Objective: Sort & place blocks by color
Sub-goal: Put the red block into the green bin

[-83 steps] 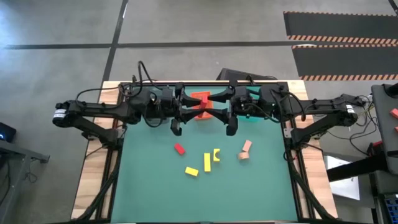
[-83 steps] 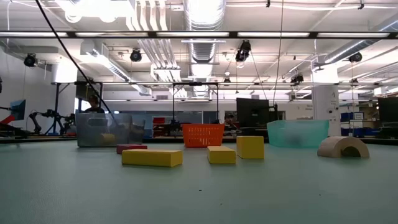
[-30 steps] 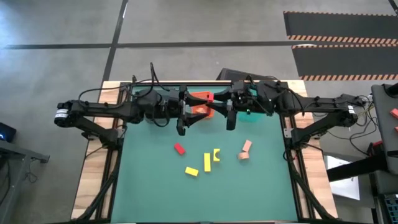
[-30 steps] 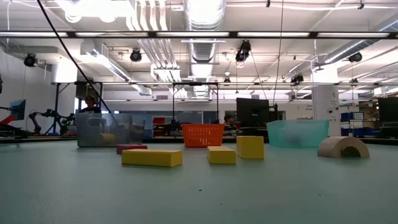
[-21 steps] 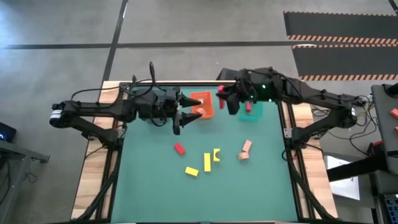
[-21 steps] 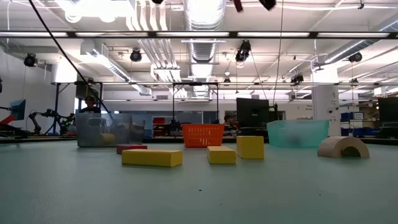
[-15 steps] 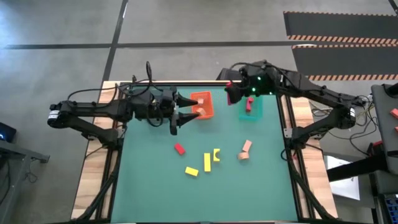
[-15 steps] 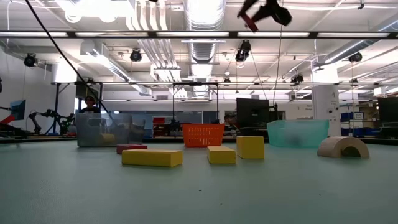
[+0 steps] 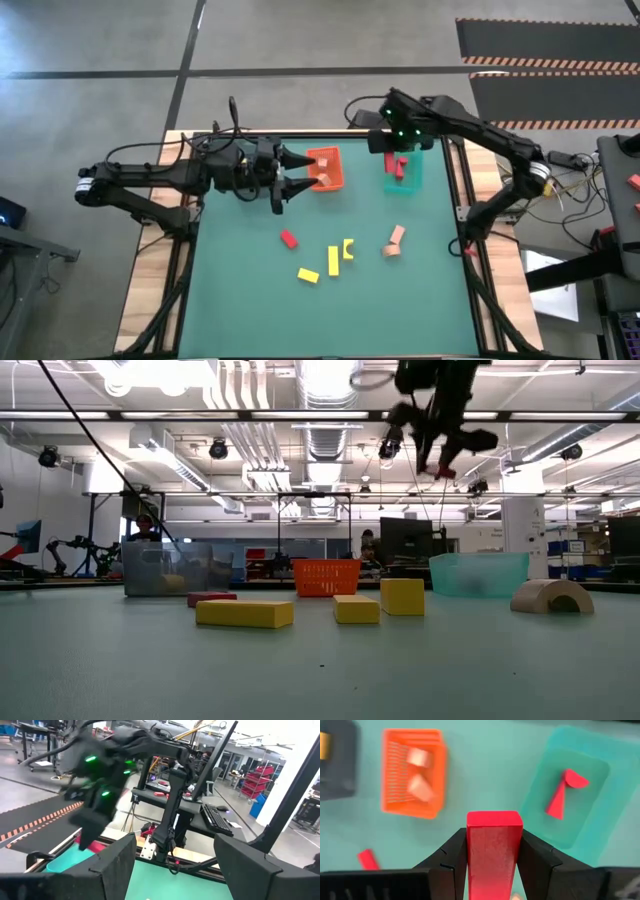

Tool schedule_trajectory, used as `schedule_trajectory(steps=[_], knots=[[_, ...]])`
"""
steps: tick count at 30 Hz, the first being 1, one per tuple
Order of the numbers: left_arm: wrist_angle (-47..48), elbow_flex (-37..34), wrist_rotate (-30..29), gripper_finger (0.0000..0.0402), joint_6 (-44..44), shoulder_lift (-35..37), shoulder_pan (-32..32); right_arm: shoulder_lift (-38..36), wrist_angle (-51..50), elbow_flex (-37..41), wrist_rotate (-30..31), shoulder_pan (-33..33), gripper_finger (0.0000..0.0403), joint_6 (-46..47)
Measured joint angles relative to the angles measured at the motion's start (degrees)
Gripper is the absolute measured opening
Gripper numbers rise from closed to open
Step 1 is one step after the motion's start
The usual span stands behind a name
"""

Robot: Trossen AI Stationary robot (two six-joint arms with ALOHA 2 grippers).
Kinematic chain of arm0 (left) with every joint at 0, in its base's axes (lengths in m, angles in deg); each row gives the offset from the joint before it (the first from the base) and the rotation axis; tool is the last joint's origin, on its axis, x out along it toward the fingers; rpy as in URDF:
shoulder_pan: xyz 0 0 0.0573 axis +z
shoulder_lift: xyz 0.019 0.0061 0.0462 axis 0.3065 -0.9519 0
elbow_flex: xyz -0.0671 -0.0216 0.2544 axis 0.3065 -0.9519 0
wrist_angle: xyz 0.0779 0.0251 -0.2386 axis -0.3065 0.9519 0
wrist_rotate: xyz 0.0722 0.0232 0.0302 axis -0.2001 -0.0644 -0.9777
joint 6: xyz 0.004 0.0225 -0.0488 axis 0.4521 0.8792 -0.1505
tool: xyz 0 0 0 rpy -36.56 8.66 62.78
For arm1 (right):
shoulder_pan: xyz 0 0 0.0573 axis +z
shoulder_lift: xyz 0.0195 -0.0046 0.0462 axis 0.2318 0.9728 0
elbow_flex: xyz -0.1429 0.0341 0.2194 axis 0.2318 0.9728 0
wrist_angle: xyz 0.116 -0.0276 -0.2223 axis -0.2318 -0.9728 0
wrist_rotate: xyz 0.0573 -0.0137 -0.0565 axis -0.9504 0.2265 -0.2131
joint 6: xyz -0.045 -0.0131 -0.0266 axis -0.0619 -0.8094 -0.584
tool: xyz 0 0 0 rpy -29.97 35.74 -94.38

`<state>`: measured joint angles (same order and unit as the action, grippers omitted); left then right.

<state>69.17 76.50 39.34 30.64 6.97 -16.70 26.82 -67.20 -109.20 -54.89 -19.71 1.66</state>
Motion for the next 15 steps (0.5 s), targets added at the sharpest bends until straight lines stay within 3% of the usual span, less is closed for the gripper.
schedule_trajectory(steps=[8, 15], knots=[[0.0, 0.0, -1.6, 0.0251, 3.3, 0.1, 0.1, 7.1, -1.3, 0.0, -6.1, -7.8, 0.0121, -2.6], [0.1, 0.1, -1.6, 0.0251, 3.9, 1.2, 1.1, 9.3, -3.9, 0.0, -6.2, -10.4, 0.0121, -2.6]])
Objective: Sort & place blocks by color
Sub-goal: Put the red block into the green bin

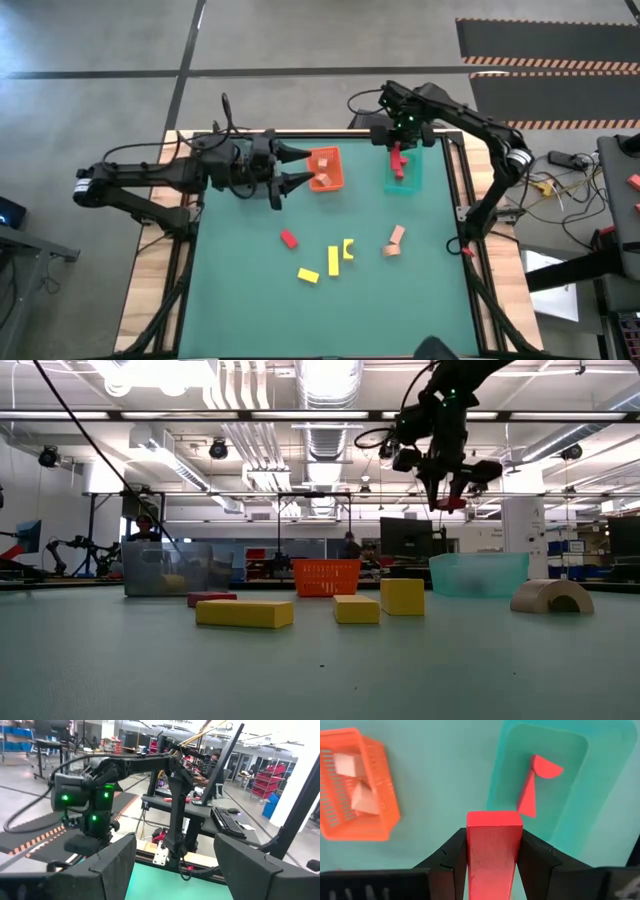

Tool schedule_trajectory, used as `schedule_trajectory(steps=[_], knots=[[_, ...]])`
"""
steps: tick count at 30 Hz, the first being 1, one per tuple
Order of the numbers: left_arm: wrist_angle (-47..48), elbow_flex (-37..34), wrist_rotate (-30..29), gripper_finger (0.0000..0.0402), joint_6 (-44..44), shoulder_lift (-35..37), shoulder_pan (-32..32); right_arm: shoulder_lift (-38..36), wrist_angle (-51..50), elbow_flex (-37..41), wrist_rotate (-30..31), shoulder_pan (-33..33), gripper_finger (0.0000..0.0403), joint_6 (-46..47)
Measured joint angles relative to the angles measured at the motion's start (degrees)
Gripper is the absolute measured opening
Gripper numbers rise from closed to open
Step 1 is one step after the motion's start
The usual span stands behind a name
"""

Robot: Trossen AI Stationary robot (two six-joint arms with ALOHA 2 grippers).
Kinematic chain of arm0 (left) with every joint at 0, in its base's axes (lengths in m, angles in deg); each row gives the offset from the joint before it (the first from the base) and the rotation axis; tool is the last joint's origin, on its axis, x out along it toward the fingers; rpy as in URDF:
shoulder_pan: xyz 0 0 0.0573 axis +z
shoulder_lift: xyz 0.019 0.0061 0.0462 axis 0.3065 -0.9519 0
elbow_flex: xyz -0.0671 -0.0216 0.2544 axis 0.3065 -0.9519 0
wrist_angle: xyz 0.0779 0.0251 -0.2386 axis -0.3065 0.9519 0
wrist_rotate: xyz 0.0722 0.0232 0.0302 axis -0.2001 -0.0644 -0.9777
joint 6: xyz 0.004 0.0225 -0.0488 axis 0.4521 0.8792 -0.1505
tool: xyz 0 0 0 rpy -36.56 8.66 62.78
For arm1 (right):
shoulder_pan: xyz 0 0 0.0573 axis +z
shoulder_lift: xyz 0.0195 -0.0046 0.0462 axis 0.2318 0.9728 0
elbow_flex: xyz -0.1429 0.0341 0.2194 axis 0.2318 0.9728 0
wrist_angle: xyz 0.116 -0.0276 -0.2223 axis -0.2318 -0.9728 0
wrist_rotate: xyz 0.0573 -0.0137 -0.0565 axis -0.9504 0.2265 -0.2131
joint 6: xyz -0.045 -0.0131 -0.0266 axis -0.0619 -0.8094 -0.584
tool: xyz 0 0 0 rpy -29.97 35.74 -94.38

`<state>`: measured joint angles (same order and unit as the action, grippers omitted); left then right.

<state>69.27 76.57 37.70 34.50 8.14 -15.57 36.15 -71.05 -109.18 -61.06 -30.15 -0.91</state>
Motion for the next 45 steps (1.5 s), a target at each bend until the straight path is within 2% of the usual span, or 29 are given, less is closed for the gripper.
schedule_trajectory(steps=[8, 20, 25, 45], knots=[[0.0, 0.0, -0.1, 0.0251, 3.6, 1.9, 0.2, 2.1, 0.2, 0.0, 0.2, -1.4, 0.0122, 0.0], [0.1, 0.0, -0.4, 0.0251, 3.9, 3.7, 0.4, 3.5, 1.4, 1.2, 0.4, -4.2, 0.0122, -0.2], [0.1, 0.0, -0.4, 0.0251, 3.9, 3.7, 0.4, 3.5, 2.3, 3.1, 2.5, -4.2, 0.0122, -0.1], [1.5, 0.0, -1.8, 0.0251, 3.8, 3.5, 0.4, 3.5, 17.3, 15.2, 1.7, -4.2, 0.0123, 5.0]])
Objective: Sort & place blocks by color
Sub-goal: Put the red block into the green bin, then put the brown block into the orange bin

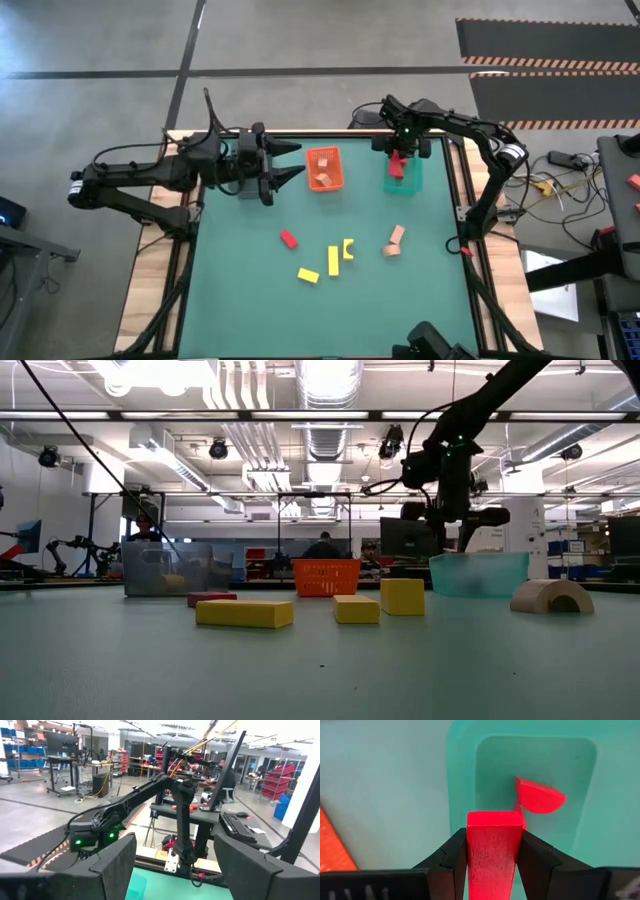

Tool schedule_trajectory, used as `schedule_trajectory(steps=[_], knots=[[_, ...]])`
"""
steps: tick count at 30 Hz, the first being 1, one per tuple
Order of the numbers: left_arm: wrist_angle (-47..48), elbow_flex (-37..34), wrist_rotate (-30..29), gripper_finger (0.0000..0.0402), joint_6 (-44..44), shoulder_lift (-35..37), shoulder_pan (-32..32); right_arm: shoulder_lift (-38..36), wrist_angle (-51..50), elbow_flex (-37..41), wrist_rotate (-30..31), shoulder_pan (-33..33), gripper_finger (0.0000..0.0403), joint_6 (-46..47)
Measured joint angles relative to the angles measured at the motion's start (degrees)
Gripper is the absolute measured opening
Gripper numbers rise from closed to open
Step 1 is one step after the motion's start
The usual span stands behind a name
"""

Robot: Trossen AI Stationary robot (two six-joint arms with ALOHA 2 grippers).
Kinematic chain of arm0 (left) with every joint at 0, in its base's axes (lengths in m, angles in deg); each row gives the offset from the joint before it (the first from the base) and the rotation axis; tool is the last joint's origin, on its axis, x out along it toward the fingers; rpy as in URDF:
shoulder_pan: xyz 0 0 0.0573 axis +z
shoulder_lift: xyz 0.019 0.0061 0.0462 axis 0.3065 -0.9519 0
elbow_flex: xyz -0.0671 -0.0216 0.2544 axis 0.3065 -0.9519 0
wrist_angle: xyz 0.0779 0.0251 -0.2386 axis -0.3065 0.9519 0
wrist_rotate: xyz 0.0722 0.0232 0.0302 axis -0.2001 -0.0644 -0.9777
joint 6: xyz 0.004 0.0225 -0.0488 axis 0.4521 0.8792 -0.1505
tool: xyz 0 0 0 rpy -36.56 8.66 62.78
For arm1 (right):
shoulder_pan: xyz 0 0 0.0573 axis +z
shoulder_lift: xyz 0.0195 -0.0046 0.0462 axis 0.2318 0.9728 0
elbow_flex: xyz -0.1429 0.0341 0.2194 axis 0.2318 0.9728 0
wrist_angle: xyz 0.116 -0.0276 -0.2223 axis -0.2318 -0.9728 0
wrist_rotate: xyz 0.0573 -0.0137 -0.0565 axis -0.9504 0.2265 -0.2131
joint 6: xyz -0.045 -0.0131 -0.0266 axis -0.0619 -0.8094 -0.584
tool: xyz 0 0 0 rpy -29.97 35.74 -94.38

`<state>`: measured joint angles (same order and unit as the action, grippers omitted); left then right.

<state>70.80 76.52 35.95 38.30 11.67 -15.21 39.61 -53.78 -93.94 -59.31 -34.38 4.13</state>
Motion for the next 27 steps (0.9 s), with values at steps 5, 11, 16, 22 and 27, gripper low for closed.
schedule_trajectory(steps=[5, 11, 16, 22, 27], knots=[[0.5, 0.0, -0.8, 0.0251, 0.0, 0.0, 0.0, 0.0, 1.6, 0.9, 0.0, 0.0, 0.0123, 0.1], [0.9, 0.0, -1.0, 0.0251, -0.1, 0.0, 0.0, 0.0, 2.4, 0.9, 0.0, -0.3, 0.0125, 0.1], [1.0, 0.0, -1.0, 0.0251, -0.3, 0.0, 0.0, 0.0, 2.7, 0.9, 0.4, -0.3, 0.0141, 0.0], [1.1, 0.0, -1.0, 0.0251, -0.3, 0.0, 0.0, 0.0, 2.7, 0.9, 0.7, -0.3, 0.0158, 0.0], [1.4, 0.0, -1.0, 0.0251, -0.4, 0.0, 0.0, 0.0, 2.6, 0.9, 0.7, -0.3, 0.016, -0.5]])
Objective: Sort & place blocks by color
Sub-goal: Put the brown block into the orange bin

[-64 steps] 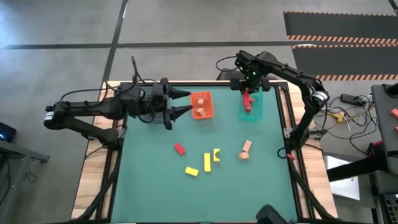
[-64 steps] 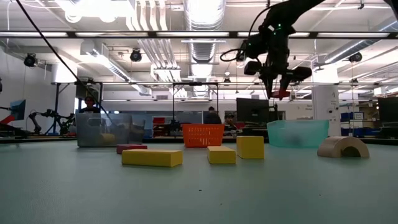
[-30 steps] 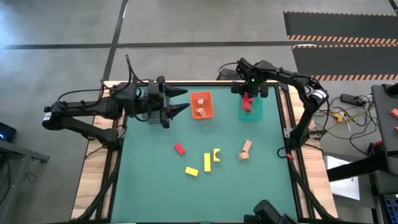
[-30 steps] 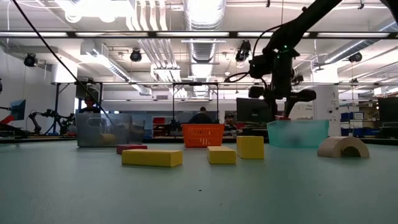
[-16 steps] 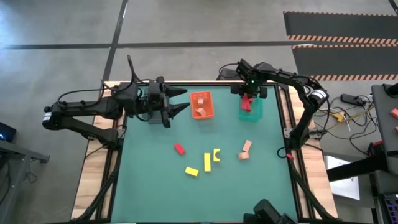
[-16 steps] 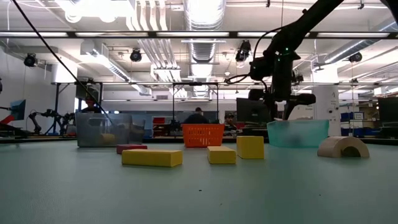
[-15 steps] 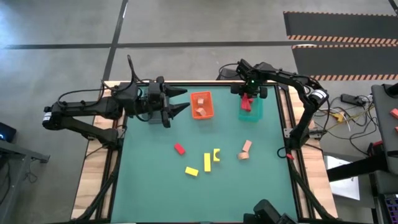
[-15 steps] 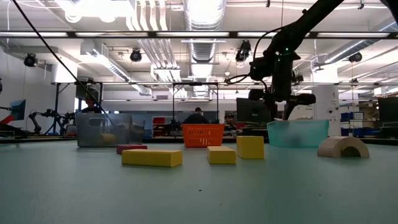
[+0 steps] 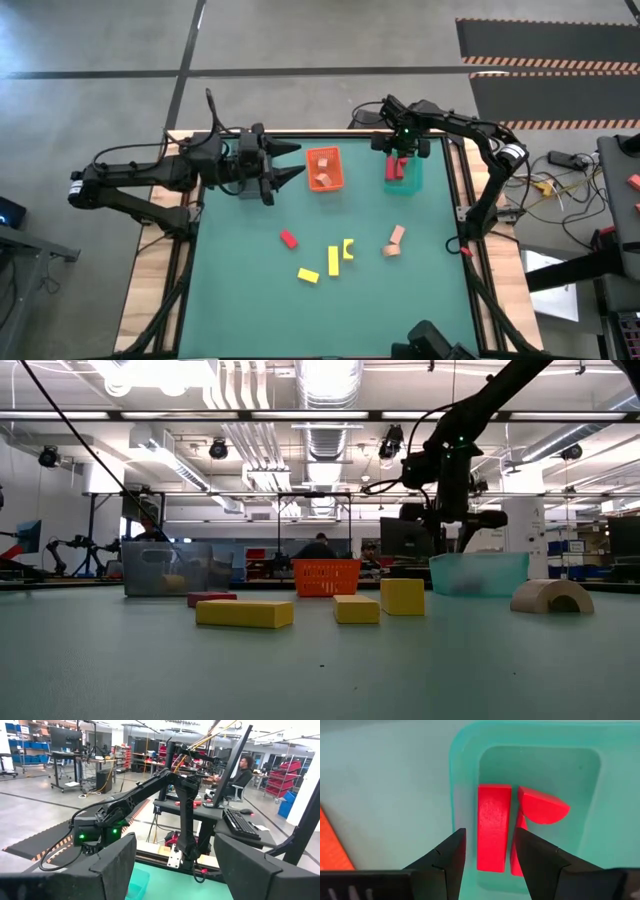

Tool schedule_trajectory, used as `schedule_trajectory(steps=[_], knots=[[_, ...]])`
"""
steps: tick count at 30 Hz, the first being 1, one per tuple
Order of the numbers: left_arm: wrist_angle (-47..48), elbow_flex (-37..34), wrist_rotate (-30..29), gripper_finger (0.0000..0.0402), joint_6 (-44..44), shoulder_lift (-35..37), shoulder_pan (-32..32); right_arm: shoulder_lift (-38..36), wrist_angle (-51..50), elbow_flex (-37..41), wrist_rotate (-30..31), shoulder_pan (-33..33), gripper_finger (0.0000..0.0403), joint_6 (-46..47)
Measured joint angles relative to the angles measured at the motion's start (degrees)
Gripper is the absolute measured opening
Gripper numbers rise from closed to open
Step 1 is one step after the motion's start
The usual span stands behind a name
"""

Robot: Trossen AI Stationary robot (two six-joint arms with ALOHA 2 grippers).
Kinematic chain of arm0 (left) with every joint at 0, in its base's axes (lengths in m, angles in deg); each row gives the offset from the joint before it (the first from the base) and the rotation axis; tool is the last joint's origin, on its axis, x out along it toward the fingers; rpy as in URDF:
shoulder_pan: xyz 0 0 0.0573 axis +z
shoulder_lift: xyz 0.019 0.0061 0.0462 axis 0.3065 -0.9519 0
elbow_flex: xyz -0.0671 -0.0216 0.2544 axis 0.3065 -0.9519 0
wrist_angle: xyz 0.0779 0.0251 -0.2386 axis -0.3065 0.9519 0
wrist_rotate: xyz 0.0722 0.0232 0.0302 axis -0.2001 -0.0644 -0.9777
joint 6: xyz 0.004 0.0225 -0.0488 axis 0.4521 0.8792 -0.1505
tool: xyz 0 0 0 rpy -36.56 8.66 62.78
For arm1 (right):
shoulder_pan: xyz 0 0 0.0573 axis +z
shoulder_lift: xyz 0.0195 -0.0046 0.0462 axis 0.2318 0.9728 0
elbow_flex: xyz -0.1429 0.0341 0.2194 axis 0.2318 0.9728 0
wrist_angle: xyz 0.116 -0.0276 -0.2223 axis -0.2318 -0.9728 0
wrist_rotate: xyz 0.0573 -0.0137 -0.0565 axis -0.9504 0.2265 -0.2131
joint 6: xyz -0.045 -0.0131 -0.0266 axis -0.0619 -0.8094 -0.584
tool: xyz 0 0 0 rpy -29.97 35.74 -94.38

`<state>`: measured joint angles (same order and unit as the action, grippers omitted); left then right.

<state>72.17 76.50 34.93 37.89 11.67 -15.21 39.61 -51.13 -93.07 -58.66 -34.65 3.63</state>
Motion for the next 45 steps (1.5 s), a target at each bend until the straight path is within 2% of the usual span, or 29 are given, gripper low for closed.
schedule_trajectory(steps=[4, 10, 18, 26, 34, 39, 45], knots=[[2.2, 0.0, 0.0, 0.0251, -2.7, 0.0, 0.0, -0.1, -1.0, -1.7, -0.2, 0.0, 0.0157, -1.7], [12.4, 0.0, 0.0, 0.0251, -10.7, 0.0, 0.0, -2.8, -4.7, -7.1, -1.4, 1.8, 0.0143, -3.6], [24.3, 0.0, -2.7, 0.0251, -22.9, -1.1, 0.0, -9.0, -8.0, -9.1, -2.6, 11.3, 0.0126, -2.1], [23.9, 0.0, -3.4, 0.0251, -25.2, -1.6, 0.0, -11.4, -7.9, -9.1, 0.6, 26.5, 0.0123, 5.3], [23.2, 0.2, -7.7, 0.0251, -25.1, -1.6, 0.0, -10.1, -8.2, -8.5, 6.0, 39.2, 0.0118, 14.7], [23.2, 0.2, -9.2, 0.0251, -25.1, -1.6, 0.0, -10.1, -10.4, -6.2, 7.6, 44.3, 0.0117, 20.5], [23.1, 0.2, -9.2, 0.0251, -25.1, -1.6, 0.0, -10.3, -14.0, -1.7, 8.4, 47.2, 0.0123, 27.0]])
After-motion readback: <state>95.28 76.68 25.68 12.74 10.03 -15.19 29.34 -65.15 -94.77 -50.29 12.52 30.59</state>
